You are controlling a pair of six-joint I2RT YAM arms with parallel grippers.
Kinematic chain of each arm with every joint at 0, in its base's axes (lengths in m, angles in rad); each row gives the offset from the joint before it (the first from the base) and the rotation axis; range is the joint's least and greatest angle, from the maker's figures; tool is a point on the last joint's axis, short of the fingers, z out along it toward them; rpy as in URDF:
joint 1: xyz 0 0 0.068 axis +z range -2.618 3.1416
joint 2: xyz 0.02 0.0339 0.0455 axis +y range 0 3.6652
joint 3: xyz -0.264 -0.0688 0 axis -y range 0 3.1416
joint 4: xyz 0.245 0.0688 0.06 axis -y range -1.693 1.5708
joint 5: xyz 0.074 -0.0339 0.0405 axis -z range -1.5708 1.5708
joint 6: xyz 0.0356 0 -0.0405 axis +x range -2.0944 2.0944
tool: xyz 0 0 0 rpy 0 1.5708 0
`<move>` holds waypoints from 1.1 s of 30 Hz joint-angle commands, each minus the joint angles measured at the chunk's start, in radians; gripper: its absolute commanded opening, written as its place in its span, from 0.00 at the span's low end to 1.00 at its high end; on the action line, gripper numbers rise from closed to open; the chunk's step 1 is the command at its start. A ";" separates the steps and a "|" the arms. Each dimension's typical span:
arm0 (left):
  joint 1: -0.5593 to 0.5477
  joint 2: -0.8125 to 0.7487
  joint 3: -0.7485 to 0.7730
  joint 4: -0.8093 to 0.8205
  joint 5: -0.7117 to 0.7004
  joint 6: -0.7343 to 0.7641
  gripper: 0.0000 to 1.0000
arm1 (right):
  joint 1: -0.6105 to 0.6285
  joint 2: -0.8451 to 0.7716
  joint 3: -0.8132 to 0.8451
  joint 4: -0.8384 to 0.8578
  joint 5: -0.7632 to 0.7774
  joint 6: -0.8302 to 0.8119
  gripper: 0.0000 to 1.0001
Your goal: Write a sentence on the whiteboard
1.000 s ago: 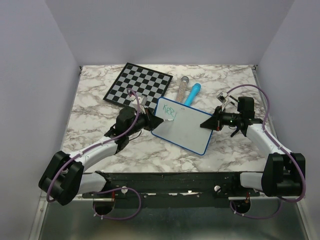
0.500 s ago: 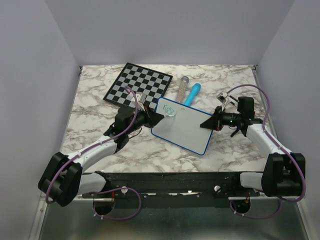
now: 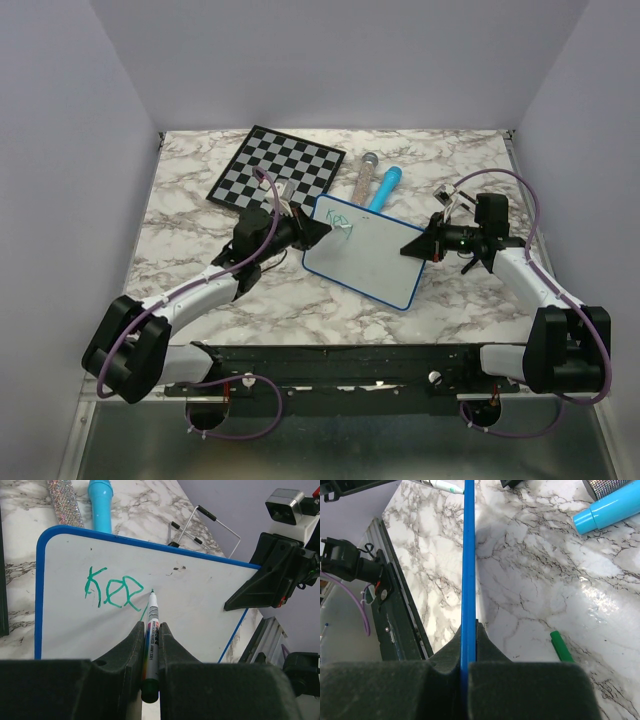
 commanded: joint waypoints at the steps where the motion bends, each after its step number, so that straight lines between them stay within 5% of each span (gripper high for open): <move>1: 0.003 0.014 0.027 0.025 -0.006 0.003 0.00 | 0.006 -0.019 0.029 -0.006 -0.003 -0.024 0.01; 33: 0.002 0.050 0.023 -0.010 0.065 0.002 0.00 | 0.008 -0.016 0.030 -0.005 -0.003 -0.024 0.01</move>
